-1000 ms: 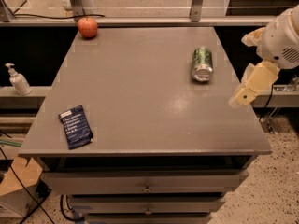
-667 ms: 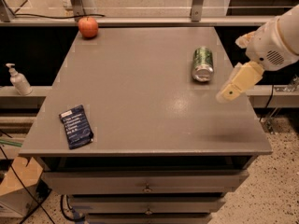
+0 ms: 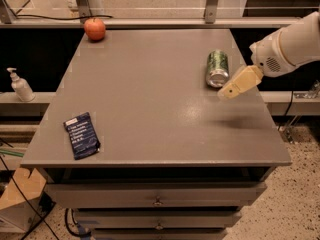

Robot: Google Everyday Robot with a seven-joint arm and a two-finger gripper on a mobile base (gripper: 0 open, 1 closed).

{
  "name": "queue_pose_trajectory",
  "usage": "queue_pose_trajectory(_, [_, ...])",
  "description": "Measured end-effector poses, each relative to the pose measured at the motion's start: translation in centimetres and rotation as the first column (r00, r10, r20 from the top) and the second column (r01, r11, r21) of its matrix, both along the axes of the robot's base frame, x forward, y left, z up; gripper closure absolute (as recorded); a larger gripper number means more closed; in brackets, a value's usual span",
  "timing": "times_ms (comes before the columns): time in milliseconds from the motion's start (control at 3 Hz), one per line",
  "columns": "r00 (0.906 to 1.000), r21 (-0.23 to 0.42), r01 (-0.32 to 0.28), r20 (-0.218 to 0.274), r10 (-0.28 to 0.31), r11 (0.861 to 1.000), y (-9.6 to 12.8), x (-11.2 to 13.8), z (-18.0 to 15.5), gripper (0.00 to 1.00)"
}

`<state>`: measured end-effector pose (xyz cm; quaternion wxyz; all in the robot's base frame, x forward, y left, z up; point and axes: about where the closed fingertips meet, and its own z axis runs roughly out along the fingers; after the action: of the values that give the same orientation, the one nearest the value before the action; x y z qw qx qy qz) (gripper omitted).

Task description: Move green can near apple

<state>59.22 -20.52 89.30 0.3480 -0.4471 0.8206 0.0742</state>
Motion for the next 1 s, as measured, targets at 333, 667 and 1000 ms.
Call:
queue_pose_trajectory(333, [0.9981, 0.065, 0.061, -0.009, -0.061, 0.996, -0.3, 2.3, -1.7, 0.0])
queue_pose_trajectory(667, [0.9923, 0.129, 0.124, -0.021, -0.122, 0.984, -0.2, 4.4, -3.3, 0.0])
queue_pose_trajectory(1000, [0.9868, 0.182, 0.162, -0.032, -0.159, 0.97, 0.3, 6.2, -4.5, 0.0])
